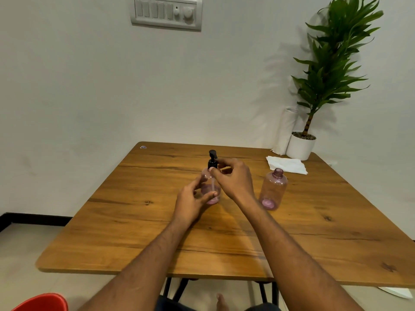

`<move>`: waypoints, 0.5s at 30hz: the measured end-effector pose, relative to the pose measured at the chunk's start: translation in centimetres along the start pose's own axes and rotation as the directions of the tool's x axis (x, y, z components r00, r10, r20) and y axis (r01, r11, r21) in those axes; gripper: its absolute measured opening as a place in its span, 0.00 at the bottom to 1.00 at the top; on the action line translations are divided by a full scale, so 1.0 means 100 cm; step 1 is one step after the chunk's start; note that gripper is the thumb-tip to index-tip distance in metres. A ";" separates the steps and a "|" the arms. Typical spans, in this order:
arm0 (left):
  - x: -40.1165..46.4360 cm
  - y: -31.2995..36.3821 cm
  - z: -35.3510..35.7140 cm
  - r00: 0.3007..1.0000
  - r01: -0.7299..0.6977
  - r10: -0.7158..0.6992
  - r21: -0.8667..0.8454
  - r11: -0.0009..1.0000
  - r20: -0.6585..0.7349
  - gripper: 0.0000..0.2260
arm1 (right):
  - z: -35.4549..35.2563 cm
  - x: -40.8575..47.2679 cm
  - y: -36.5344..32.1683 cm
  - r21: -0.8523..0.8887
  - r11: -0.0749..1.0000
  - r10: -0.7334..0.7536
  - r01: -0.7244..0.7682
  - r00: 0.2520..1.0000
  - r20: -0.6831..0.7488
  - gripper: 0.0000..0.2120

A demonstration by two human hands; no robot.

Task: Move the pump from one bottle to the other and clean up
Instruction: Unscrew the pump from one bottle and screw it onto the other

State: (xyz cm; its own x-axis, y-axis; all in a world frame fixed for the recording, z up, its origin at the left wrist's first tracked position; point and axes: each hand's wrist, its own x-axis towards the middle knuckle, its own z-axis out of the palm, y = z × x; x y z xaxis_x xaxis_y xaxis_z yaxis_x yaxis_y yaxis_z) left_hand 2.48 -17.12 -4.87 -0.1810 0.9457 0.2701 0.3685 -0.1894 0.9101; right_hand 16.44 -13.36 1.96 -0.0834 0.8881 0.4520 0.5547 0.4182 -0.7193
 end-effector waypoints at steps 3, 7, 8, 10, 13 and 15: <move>0.000 0.002 0.000 1.000 -0.008 0.008 0.000 1.000 -0.001 0.33 | -0.001 0.002 0.000 -0.007 0.999 0.036 -0.036 0.999 -0.012 0.14; 0.000 0.002 0.000 1.000 -0.006 0.006 -0.008 1.000 -0.001 0.33 | -0.005 0.002 -0.003 -0.005 1.000 0.014 -0.013 1.000 0.021 0.20; 0.001 0.002 0.000 1.000 -0.007 0.007 -0.006 1.000 -0.003 0.33 | -0.006 0.002 -0.004 0.000 1.000 -0.001 0.001 0.999 0.035 0.22; 0.001 0.001 0.000 1.000 -0.008 0.008 -0.006 1.000 -0.004 0.33 | -0.005 0.001 -0.004 -0.010 1.000 -0.017 0.017 0.999 0.049 0.21; 0.000 0.001 0.000 1.000 -0.012 0.012 -0.010 1.000 -0.005 0.34 | -0.005 0.002 -0.004 -0.026 1.000 0.007 -0.006 0.999 0.044 0.16; 0.000 0.001 0.000 1.000 -0.015 0.015 -0.001 1.000 -0.002 0.34 | -0.003 0.003 -0.006 -0.052 0.998 0.036 -0.034 0.999 0.037 0.15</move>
State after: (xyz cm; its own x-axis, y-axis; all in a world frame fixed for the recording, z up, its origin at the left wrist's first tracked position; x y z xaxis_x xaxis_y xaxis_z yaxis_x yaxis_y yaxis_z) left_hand 2.53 -17.12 -4.76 -0.1769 0.9422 0.2846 0.3700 -0.2043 0.9063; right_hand 16.40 -13.38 2.68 -0.0939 0.9092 0.4056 0.5996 0.3769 -0.7060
